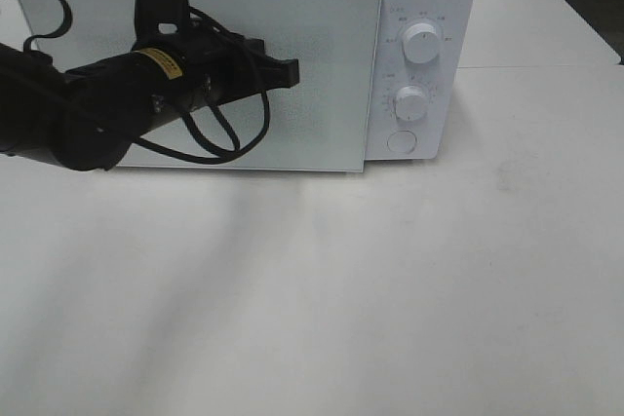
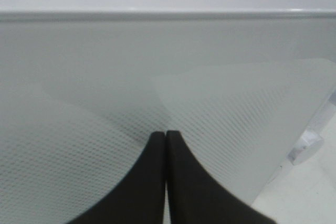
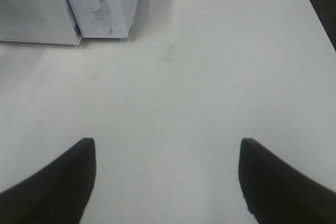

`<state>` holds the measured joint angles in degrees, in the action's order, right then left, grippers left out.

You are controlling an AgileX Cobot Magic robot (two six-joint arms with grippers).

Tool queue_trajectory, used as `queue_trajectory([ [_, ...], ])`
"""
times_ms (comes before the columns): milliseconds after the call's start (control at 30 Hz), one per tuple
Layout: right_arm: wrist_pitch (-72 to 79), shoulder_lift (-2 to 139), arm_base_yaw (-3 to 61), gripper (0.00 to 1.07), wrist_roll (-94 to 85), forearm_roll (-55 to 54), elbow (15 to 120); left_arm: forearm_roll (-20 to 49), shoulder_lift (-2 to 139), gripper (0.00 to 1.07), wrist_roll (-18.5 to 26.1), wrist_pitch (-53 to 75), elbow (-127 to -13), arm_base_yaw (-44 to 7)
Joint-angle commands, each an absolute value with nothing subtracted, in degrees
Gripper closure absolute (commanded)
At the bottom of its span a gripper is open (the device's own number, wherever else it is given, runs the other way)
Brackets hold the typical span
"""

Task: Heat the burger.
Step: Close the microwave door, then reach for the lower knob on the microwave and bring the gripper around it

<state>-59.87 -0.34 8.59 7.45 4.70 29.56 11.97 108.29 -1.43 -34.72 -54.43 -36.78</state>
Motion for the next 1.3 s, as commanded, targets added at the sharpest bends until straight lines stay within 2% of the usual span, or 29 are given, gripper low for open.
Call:
queue_trajectory([
  [33,-59.42,-1.83,8.31,0.35,7.16,4.76,29.39,13.12,109.43,1.07,-1.15,-35.58,-56.89,-36.73],
  [400,-59.42,-1.83,8.31,0.35,7.16,4.76,29.39,13.29,115.22,1.07,-1.32,-32.43,-66.92,-36.73],
  [633,-59.42,-1.83,8.31,0.35,7.16,4.76,29.39,13.06,114.99,1.07,-1.09,-28.76,-67.09,-37.13],
  [767,-59.42,-1.83,8.31,0.35,7.16,4.76,29.39,9.51,112.53,1.07,-0.92,-17.30,-67.04,-38.39],
  [933,-59.42,-1.83,8.31,0.35,7.16,4.76,29.39,7.73,110.24,1.05,-0.69,-11.06,-67.04,-39.94],
  [967,-59.42,-1.83,8.31,0.35,7.16,4.76,29.39,8.02,109.43,0.96,-1.03,-7.85,-67.04,-40.57],
  [1000,-59.42,-1.83,8.31,0.35,7.16,4.76,29.39,8.02,109.43,0.96,-1.03,-7.85,-67.04,-40.57],
  [1067,-59.42,-1.83,8.31,0.35,7.16,4.76,29.39,8.65,107.83,0.68,-1.55,-0.63,-67.04,-41.54],
  [1100,-59.42,-1.83,8.31,0.35,7.16,4.76,29.39,8.65,107.83,0.68,-1.55,-0.63,-67.04,-41.54],
  [1133,-59.42,-1.83,8.31,0.35,7.16,4.76,29.39,8.65,106.40,0.39,-1.60,4.64,-67.04,-42.11],
  [1167,-59.42,-1.83,8.31,0.35,7.16,4.76,29.39,8.65,106.40,0.39,-1.60,4.64,-67.04,-42.11],
  [1200,-59.42,-1.83,8.31,0.35,7.16,4.76,29.39,8.65,105.65,0.25,-1.78,7.56,-67.04,-42.28],
  [1233,-59.42,-1.83,8.31,0.35,7.16,4.76,29.39,8.65,104.22,0.04,-1.78,13.52,-67.04,-42.57],
  [1267,-59.42,-1.83,8.31,0.35,7.16,4.76,29.39,8.65,104.22,0.04,-1.78,13.52,-67.04,-42.57],
  [1300,-59.42,-1.83,8.31,0.35,7.16,4.76,29.39,8.65,102.62,0.06,-1.78,19.77,-67.04,-42.63],
])
